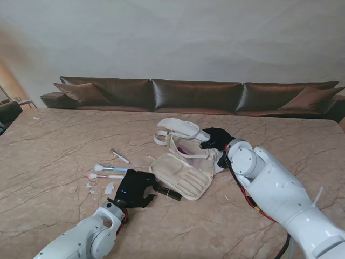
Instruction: Pack the cosmetics bag
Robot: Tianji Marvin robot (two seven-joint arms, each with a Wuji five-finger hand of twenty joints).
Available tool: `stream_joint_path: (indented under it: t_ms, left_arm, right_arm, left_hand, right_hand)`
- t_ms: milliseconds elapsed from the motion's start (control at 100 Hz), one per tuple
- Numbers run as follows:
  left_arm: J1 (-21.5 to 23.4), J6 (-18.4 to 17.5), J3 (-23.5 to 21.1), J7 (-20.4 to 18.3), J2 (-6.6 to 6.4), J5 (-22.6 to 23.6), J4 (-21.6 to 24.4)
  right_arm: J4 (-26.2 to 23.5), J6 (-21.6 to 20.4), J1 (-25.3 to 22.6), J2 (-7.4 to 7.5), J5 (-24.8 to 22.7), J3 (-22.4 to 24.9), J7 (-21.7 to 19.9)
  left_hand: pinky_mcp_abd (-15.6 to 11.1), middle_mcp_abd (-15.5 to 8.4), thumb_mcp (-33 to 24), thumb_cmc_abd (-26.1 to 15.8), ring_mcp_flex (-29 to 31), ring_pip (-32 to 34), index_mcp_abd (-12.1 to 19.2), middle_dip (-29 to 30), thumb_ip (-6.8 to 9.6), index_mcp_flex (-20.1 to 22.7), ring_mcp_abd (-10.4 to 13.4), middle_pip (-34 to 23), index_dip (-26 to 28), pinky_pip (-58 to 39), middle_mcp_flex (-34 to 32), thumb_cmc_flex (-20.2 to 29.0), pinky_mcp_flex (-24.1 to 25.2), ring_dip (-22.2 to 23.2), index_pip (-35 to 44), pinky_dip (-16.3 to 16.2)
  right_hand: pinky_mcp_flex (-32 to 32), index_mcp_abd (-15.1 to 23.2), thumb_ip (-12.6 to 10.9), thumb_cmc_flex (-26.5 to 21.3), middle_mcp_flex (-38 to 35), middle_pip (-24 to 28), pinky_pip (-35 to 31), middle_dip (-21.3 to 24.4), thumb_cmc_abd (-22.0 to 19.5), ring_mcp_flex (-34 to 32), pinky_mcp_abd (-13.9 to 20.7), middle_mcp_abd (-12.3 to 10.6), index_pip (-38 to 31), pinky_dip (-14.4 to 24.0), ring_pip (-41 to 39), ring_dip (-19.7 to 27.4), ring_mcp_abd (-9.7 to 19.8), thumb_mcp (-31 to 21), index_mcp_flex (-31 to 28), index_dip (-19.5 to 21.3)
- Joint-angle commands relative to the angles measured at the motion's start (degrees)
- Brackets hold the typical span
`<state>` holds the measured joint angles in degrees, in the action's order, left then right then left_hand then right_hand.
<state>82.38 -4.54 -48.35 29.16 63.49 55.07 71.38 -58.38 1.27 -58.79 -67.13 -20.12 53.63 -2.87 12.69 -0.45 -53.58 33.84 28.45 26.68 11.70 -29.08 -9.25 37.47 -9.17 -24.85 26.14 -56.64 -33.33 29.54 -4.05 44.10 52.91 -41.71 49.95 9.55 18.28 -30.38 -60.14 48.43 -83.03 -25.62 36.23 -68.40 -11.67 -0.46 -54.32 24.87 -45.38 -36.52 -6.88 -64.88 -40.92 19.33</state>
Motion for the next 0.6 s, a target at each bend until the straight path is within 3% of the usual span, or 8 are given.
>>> stream_joint_path:
  t_ms: [0, 100, 140, 200, 240, 300, 370, 590]
  left_arm:
    - [1.06, -0.29, -0.19, 0.26, 0.20, 0.30, 0.76]
    - [1.09, 0.40, -0.09, 3.55, 0.65, 0.45, 0.09]
    - [1.18, 0.78, -0.13, 4.37, 0.84, 0.41, 0.05]
    - [1.49, 1.34, -0.34, 4.93, 1.10, 0.09, 0.35]
    - [1.56, 1.38, -0.37, 5.32, 1.22, -0.09, 0.45]
    - [1.72, 1.50, -0.43, 4.88, 1.05, 0.26, 1.09]
    - [1.39, 1.38, 0.06, 5.26, 0.95, 0.85, 0.96]
    - [-0.30, 1.25, 2.68, 6.87, 1.13, 1.19, -0.80]
  right_arm:
    - [-0.05, 0.03, -0.63, 0.00, 0.10, -0.23, -0.24]
    - [-0.02, -0.04, -0.70, -0.02, 0.15, -0.26, -0.20]
    - [0.01, -0.08, -0.71, -0.04, 0.18, -0.28, -0.15]
    - [0.06, -0.15, -0.69, -0.05, 0.20, -0.33, -0.13]
    - [0.06, -0.18, -0.68, -0.05, 0.20, -0.35, -0.14]
    - [0.06, -0.22, -0.66, -0.05, 0.22, -0.36, -0.15]
    - [0.06, -0.25, -0.63, -0.07, 0.22, -0.37, -0.09]
    - [0.19, -0.36, -0.58, -0.20, 0.45, -0.39, 0.16]
  left_hand:
    - [-0.12, -0.64, 1.29, 3.64, -0.79, -0.26, 2.41, 0.51, -2.46, -0.66, -0.65, 0.82, 4.16, 0.43, -0.20, -0.65, 0.66, 0.52, 5.62, -0.76]
    - [0.20, -1.53, -2.21, 3.31, 1.74, 0.80, -0.61, 0.33, -2.57, -6.97, -0.09, -0.59, 14.98, -0.40, -2.07, -5.12, -0.66, 0.65, 7.18, -0.77]
    - [0.28, -1.81, -4.41, 0.68, 2.54, 1.17, -3.78, 0.23, 1.47, -9.93, 0.17, -1.22, 16.99, -0.73, -1.89, -8.28, -1.00, 0.75, 5.03, -0.54]
    - [0.09, -2.11, -4.57, 0.03, 2.68, 1.49, -6.77, -0.14, 2.59, -13.92, 0.46, -2.29, 16.33, -0.98, -0.53, -8.77, -1.08, 0.99, 0.66, -0.36]
    - [-0.05, -3.00, -4.56, 0.25, 2.46, 1.40, -10.14, -0.41, 2.56, -15.44, 0.47, -3.08, 10.45, -0.86, 0.08, -8.59, -0.88, 1.01, -8.36, -0.17]
    - [-0.09, -3.54, -4.38, 0.45, 1.31, 0.61, -11.42, -0.60, 2.63, -13.73, 0.22, -3.42, 1.70, -0.07, 0.46, -8.04, -0.05, 0.66, -16.94, 0.24]
    - [-0.06, -2.91, -4.83, 1.31, -0.77, 0.10, -7.70, -1.07, 2.59, -9.46, -0.32, -2.89, 0.11, 0.74, 1.72, -7.70, 1.25, 0.71, -16.24, 0.32]
    - [-0.41, -3.25, -4.33, 0.46, -3.20, 0.23, -7.49, -4.91, 2.98, -4.10, -0.80, -3.87, -4.46, 1.88, 3.03, -7.48, 3.12, 1.84, -19.27, 0.01]
  right_hand:
    - [1.16, 6.79, -0.68, -6.62, -2.65, 2.32, -2.72, -0.72, -4.15, -4.47, -0.14, -1.01, -5.49, 0.03, -4.63, -1.45, 1.28, -1.52, -3.62, 1.46]
    - [1.16, 6.74, -0.68, -6.58, -2.73, 2.31, -2.73, -0.69, -4.08, -4.48, -0.15, -1.01, -5.52, 0.02, -4.61, -1.43, 1.29, -1.58, -3.72, 1.44]
    - [1.16, 6.75, -0.67, -6.56, -2.74, 2.30, -2.73, -0.68, -4.10, -4.48, -0.15, -1.01, -5.40, 0.02, -4.61, -1.42, 1.29, -1.58, -3.53, 1.37]
    - [1.16, 6.77, -0.67, -6.54, -2.74, 2.29, -2.73, -0.67, -4.00, -4.49, -0.15, -0.98, -5.47, 0.02, -4.60, -1.41, 1.24, -1.59, -3.64, 1.39]
    - [1.16, 6.76, -0.67, -6.51, -2.74, 2.29, -2.73, -0.66, -4.03, -4.51, -0.15, -1.01, -5.43, 0.02, -4.61, -1.40, 1.26, -1.62, -3.59, 1.36]
    - [1.16, 6.65, -0.66, -6.51, -2.76, 2.30, -2.73, -0.66, -4.00, -4.51, -0.15, -0.94, -5.46, 0.02, -4.61, -1.39, 1.26, -1.64, -3.66, 1.34]
    - [1.16, 6.78, -0.67, -6.52, -2.74, 2.28, -2.73, -0.64, -4.03, -4.51, -0.15, -0.96, -5.47, 0.02, -4.62, -1.38, 1.33, -1.67, -3.67, 1.33]
    - [1.15, 6.73, -0.64, -6.46, -2.75, 2.28, -2.72, -0.63, -3.98, -4.50, -0.12, -1.02, -5.45, 0.01, -4.62, -1.34, 1.35, -1.70, -3.61, 1.25]
